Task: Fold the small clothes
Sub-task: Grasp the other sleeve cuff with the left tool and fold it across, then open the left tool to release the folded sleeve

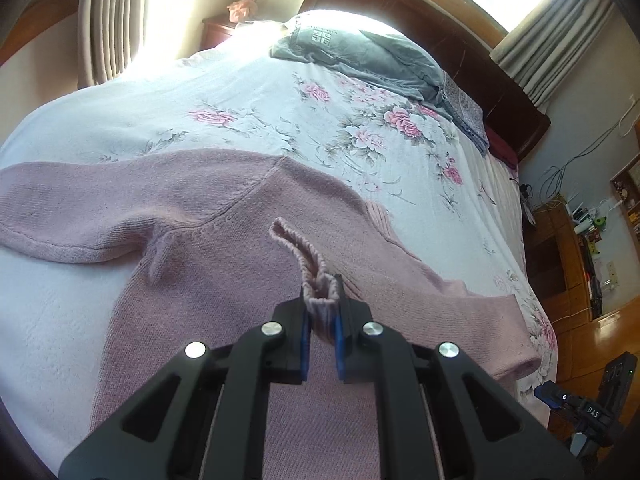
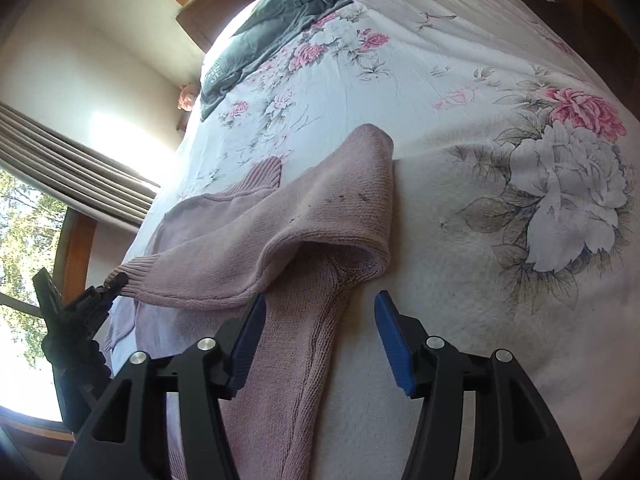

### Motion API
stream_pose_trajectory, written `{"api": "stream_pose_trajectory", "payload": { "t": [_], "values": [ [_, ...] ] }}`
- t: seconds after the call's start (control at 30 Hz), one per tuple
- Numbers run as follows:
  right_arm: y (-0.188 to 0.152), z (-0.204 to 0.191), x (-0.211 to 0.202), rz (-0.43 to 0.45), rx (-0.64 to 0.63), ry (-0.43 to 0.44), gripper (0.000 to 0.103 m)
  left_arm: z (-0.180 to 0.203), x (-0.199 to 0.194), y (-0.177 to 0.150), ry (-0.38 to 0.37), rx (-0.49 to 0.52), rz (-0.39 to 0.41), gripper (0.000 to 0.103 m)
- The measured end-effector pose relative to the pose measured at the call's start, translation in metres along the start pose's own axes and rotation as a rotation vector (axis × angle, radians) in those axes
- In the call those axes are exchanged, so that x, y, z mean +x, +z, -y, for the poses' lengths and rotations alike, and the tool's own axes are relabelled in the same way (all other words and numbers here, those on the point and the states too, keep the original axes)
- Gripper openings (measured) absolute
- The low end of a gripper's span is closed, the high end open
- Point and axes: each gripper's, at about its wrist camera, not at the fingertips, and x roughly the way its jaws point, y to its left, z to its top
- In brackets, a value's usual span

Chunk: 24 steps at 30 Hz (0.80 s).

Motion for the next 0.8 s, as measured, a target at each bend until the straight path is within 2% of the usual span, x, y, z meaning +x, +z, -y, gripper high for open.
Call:
{"api": "stream_pose_trajectory", "payload": {
  "t": [0.07,0.2,0.3,0.37,0.43,0.47,0.53,0.63,0.7,0.77,0.8],
  "values": [
    [0.005,0.002,0.006,-0.010,0.013,-0.008,0.059,-0.008,-0.005,0.012,0.001,-0.013,0.035,0.007],
    [0.017,0.005,0.019,-0.025,0.054,0.001,0.059,-0.013,-0.012,0.034,0.044,0.026,0.113,0.007],
    [0.026,0.006,0.033,-0.052,0.091,0.027,0.065,-0.025,0.002,0.041,0.095,0.042,0.101,0.008],
    [0.029,0.006,0.045,-0.077,0.100,0.032,0.064,-0.038,0.021,0.040,0.126,0.023,0.042,0.008],
    [0.028,0.005,0.056,-0.097,0.080,0.001,0.049,-0.054,0.041,0.035,0.137,0.003,-0.037,0.009],
    [0.026,0.004,0.061,-0.107,0.063,-0.015,0.033,-0.061,0.048,0.031,0.148,-0.001,-0.057,0.011],
    [0.020,0.001,0.065,-0.100,0.010,-0.045,0.030,-0.072,0.050,0.025,0.155,-0.004,-0.066,0.017],
    [0.014,-0.004,0.063,-0.120,-0.048,-0.081,0.028,-0.083,0.040,0.027,0.148,-0.024,-0.062,0.017],
    [0.014,-0.013,0.054,-0.114,-0.082,-0.108,0.030,-0.081,0.022,0.032,0.150,-0.022,-0.021,0.022],
    [0.016,-0.024,0.035,-0.058,-0.112,-0.116,0.034,-0.069,0.004,0.036,0.118,0.001,0.020,0.037],
    [0.018,-0.031,0.027,-0.030,-0.120,-0.105,0.036,-0.060,-0.003,0.036,0.101,0.015,0.034,0.040]
  ]
}}
